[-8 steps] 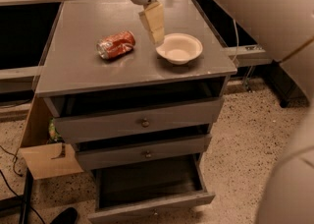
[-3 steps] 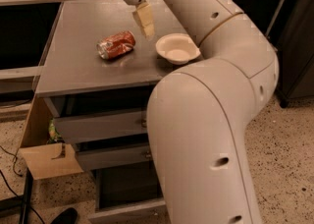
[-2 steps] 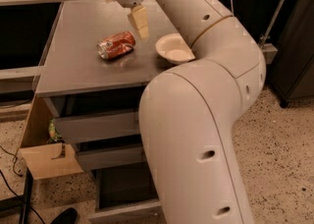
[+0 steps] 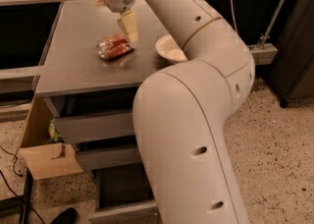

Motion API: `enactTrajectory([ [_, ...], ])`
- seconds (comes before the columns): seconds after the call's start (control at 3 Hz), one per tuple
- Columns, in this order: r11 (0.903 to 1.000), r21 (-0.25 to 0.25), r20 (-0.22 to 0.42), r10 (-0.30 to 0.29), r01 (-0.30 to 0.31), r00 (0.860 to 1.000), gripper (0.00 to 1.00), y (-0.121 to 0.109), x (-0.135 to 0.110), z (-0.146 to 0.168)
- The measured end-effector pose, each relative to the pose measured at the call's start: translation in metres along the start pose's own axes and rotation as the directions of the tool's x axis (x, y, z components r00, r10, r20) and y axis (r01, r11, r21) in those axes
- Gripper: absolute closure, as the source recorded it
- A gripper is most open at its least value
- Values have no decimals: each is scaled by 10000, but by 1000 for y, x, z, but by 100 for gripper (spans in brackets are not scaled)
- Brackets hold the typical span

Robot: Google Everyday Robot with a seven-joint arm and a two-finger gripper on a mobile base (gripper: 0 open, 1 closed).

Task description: Place coke can into bottom drawer

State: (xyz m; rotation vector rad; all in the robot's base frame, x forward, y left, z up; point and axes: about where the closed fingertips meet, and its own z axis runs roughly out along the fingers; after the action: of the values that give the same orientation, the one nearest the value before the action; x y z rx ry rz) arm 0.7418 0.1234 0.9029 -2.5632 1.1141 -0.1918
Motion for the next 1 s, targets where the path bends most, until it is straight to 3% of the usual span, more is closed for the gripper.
enactTrajectory([
  [0.33, 9998, -67, 574, 181, -177, 9982, 0, 2, -6, 12],
  [1.0, 9954, 42, 1449, 946, -962, 9849, 0, 10, 5, 23],
])
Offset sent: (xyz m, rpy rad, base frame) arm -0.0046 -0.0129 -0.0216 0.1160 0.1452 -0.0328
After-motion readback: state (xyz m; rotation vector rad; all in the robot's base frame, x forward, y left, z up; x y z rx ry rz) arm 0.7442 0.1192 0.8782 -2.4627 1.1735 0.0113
